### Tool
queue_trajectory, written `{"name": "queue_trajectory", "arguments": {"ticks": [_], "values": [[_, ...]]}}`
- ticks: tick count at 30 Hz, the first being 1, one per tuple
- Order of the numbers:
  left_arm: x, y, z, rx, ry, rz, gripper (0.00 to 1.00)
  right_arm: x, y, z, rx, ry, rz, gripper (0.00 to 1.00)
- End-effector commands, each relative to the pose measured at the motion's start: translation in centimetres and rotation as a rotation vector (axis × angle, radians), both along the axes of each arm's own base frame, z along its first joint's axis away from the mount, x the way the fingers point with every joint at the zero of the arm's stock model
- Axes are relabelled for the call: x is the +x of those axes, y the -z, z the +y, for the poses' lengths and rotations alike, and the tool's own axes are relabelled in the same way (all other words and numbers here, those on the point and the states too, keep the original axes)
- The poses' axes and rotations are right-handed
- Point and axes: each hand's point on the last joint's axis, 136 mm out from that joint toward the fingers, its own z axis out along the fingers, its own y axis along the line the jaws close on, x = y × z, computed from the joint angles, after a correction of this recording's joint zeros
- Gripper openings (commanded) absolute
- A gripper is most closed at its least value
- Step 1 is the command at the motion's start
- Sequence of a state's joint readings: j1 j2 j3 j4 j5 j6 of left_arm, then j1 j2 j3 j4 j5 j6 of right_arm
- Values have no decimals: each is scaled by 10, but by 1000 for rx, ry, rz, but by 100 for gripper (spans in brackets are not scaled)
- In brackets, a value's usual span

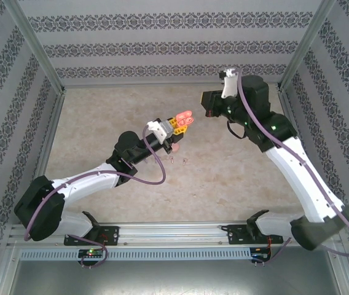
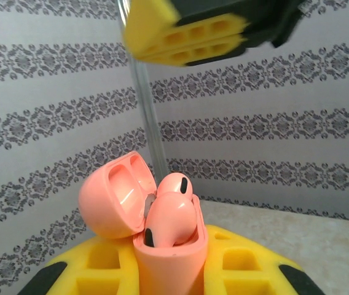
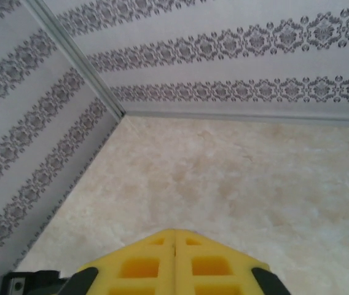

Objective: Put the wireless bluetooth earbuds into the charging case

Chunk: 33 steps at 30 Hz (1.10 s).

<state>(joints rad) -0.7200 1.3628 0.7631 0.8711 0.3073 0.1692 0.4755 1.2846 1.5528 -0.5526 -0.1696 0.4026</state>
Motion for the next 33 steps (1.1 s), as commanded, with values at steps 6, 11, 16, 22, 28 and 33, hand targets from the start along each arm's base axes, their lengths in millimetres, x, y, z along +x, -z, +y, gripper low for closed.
{"name": "queue_trajectory", "arguments": {"ticks": [6,11,16,22,28,33], "values": [[-6,15,-15,77,79,-7,0,17,24,14,14,-38,214,0],[-4,18,-19,87,87,-4,0,25,40,26,16,-70,297,0],[0,16,-21,81,77,-10,0,27,65,36,4,-102,374,0],[9,13,-21,69,40,-13,0,19,87,42,-33,-144,431,0],[17,9,-20,52,9,-16,0,-7,101,36,-72,-159,448,0],[24,8,-20,38,-7,-4,0,-30,113,23,-73,-140,455,0]]}}
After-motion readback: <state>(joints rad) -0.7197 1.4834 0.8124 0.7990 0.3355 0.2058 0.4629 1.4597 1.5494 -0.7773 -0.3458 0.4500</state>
